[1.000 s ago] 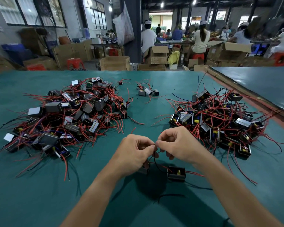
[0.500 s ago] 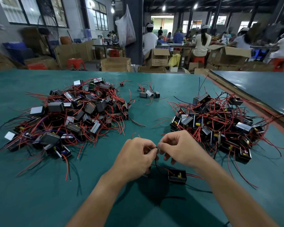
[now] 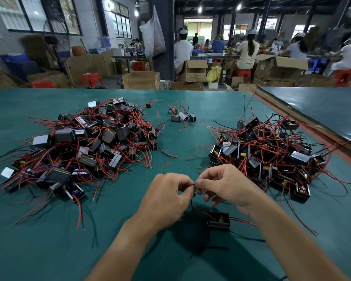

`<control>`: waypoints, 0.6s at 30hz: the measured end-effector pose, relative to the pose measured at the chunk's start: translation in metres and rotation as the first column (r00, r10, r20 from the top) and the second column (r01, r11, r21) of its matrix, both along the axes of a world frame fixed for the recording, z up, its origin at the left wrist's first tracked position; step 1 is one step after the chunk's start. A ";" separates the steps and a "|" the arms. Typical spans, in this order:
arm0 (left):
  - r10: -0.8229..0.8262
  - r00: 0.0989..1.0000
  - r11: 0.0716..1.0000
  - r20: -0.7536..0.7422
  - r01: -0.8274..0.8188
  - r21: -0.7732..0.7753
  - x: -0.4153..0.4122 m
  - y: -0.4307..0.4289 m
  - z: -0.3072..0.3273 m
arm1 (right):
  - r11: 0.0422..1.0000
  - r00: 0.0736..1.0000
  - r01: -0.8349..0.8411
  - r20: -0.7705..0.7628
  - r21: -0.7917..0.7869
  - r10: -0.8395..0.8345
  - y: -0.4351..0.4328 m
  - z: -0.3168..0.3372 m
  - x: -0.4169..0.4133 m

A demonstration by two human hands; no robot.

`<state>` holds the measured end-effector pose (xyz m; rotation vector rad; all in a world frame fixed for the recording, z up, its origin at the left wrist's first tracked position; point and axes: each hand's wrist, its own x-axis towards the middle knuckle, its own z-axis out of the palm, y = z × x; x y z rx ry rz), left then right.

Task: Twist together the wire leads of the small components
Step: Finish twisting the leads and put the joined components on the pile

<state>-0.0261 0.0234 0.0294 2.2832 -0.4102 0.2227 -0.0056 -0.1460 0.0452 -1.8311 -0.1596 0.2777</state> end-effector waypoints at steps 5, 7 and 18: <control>0.003 1.000 1.000 0.000 -0.003 0.022 -0.001 -0.002 0.000 | 0.999 0.999 -0.018 0.030 0.039 0.017 -0.004 0.000 0.001; 0.014 1.000 1.000 -0.011 -0.014 0.014 -0.002 -0.003 0.000 | 0.999 0.997 -0.039 0.073 0.034 0.037 -0.003 -0.001 0.000; 0.019 0.957 0.988 -0.290 -0.062 -0.139 -0.002 -0.001 0.005 | 0.986 0.920 -0.072 0.371 -0.149 0.123 0.000 -0.008 0.003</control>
